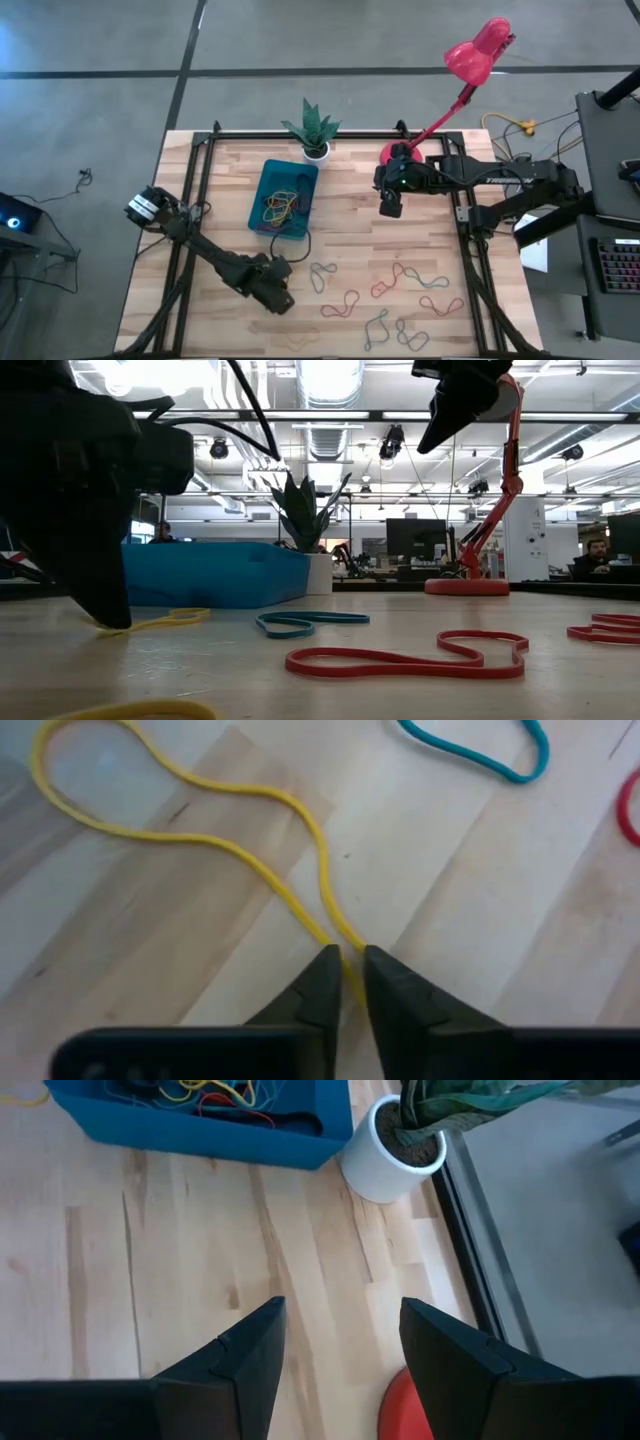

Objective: Pick and place rubber bands into bin
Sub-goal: Put the yellow rubber band into the blue bin

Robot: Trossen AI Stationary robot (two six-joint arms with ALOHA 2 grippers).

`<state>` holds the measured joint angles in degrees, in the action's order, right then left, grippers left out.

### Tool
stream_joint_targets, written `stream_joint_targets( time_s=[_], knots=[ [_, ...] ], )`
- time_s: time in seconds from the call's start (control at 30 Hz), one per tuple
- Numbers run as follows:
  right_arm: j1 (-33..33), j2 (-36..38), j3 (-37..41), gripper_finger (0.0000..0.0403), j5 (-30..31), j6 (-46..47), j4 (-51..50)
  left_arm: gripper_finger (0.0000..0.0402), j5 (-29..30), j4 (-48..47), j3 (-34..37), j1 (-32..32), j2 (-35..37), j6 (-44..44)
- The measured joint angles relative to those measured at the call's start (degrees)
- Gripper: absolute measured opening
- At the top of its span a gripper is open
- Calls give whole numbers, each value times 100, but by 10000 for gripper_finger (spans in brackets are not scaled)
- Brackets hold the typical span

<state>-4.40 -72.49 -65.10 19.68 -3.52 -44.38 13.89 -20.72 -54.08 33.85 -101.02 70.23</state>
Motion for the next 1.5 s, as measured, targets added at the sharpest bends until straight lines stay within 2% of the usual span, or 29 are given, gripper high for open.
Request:
stream_joint_targets(
  time_s=[0.1, 0.27, 0.43, 0.6, 0.7, 0.77, 0.9, 1.23, 1.5],
  knots=[
    [-1, 0, -2, 185, 0, 80, 8, 6, -86, 21, -23, 0, -6, 16],
    [-1, 0, -2, 185, 66, 92, 44, 0, -449, 446, -221, -32, 97, -2],
    [-26, 0, 2, 185, 153, 102, 195, 0, 91, 566, -544, -52, 591, -171],
    [-31, -2, 4, 185, 151, 210, 243, 0, 901, 89, -640, -92, 1223, -393],
    [-31, -2, 4, 185, 149, 346, 232, 0, 956, -430, -552, -129, 1347, -482],
    [-31, -2, 4, 185, 149, 460, 182, 2, 647, -506, -405, -126, 1286, -413],
    [-26, -2, 7, 185, 146, 672, -58, 32, -118, -500, -369, -147, 847, 220],
    [-26, -2, 290, 185, 146, 937, -211, 141, -97, -412, -699, -151, -14, 85],
    [-28, -2, 650, 185, 146, 911, -174, 152, 166, -380, -948, -153, -494, 81]
  ],
)
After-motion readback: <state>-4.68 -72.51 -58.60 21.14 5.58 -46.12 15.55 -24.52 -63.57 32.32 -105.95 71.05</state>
